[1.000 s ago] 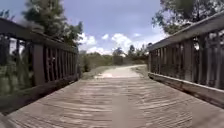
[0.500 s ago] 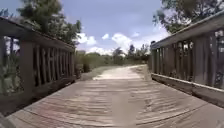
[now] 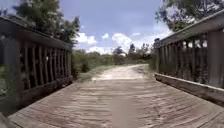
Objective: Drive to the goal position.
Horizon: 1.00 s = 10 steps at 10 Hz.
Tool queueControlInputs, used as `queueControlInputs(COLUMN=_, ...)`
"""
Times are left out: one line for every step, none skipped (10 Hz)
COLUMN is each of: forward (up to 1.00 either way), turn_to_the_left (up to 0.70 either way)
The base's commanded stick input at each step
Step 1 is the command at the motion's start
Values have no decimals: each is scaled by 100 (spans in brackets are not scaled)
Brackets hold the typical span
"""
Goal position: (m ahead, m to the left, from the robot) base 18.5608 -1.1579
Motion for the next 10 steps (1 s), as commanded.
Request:
queueControlInputs(forward=50, turn_to_the_left=1)
queueControlInputs(forward=50, turn_to_the_left=1)
queueControlInputs(forward=50, turn_to_the_left=1)
queueControlInputs(forward=50, turn_to_the_left=-6)
queueControlInputs(forward=50, turn_to_the_left=-40)
queueControlInputs(forward=50, turn_to_the_left=-40)
queueControlInputs(forward=50, turn_to_the_left=-18)
queueControlInputs(forward=50, turn_to_the_left=1)
queueControlInputs(forward=50, turn_to_the_left=1)
queueControlInputs(forward=50, turn_to_the_left=1)
